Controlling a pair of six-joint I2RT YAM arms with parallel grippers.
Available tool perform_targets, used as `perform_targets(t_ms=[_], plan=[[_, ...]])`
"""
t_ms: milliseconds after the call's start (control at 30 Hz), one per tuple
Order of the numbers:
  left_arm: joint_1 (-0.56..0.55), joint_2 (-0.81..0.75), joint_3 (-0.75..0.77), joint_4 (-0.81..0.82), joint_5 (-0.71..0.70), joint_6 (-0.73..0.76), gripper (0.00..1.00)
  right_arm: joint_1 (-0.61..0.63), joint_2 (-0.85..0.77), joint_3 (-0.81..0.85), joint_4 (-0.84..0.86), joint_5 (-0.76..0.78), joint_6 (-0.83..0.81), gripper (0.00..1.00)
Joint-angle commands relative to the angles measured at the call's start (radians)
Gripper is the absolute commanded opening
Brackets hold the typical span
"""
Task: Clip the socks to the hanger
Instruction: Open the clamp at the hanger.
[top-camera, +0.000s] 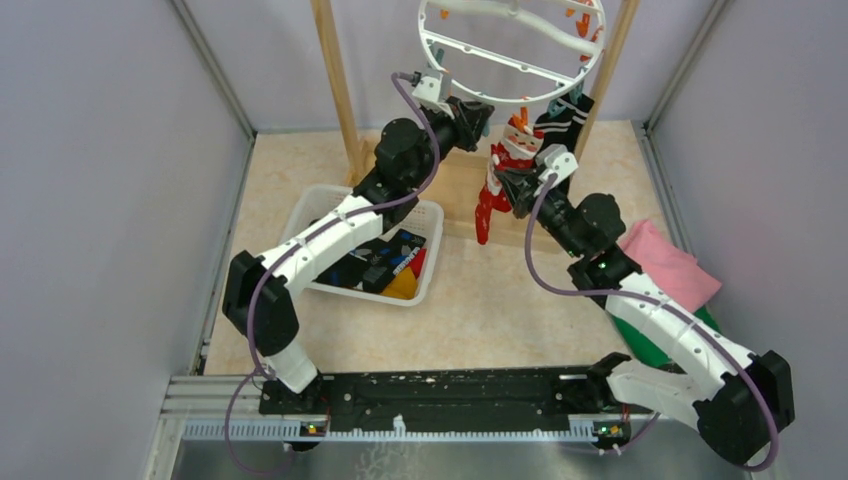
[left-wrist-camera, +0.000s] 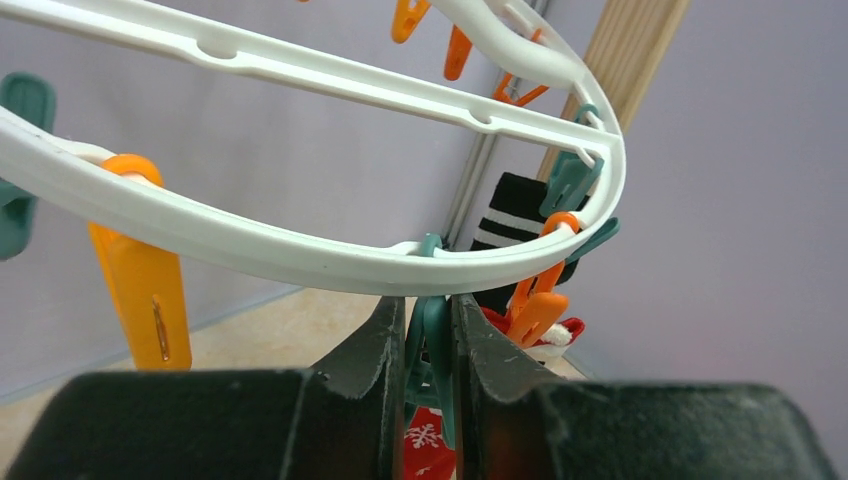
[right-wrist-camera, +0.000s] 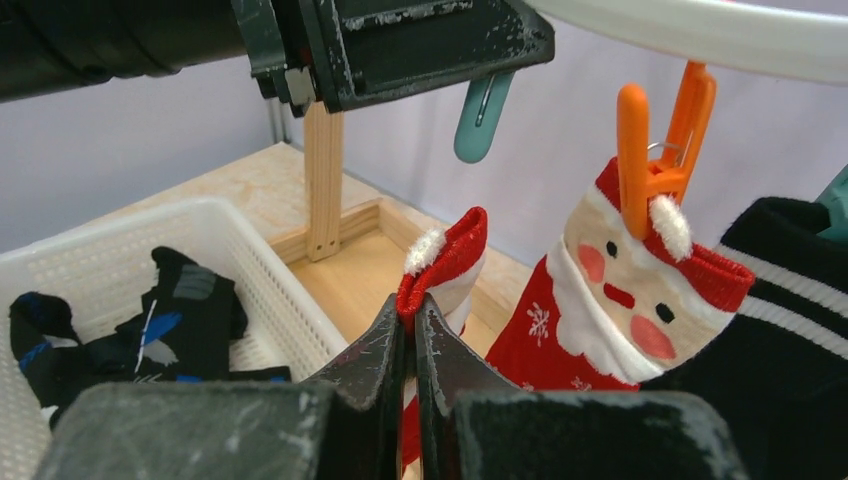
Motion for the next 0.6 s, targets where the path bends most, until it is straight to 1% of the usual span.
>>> perform_targets(t_ms=[0,100,300,567], plan=[[-0.009,-0.041,0.015,0.0,-0.155,0.007,0.0,0.031,0.026,0.066,0.074,0.086,-0.043,0.0],[-0.016,-0.045,0.014,-0.015,-0.192,-0.01,0.0,0.044,0.045,0.077,0.079,0.12,-0.066,0.0],[-0.03,-0.044,0.021,-0.034,-0.219,-0.035,0.0,0.062,0.084,0.087,0.115,0.157,-0.093,0.0],[-0.04,-0.036,0.031,-0.068,-0.251,-0.084,0.0,0.073,0.132,0.114,0.143,0.164,-0.095,0.0]])
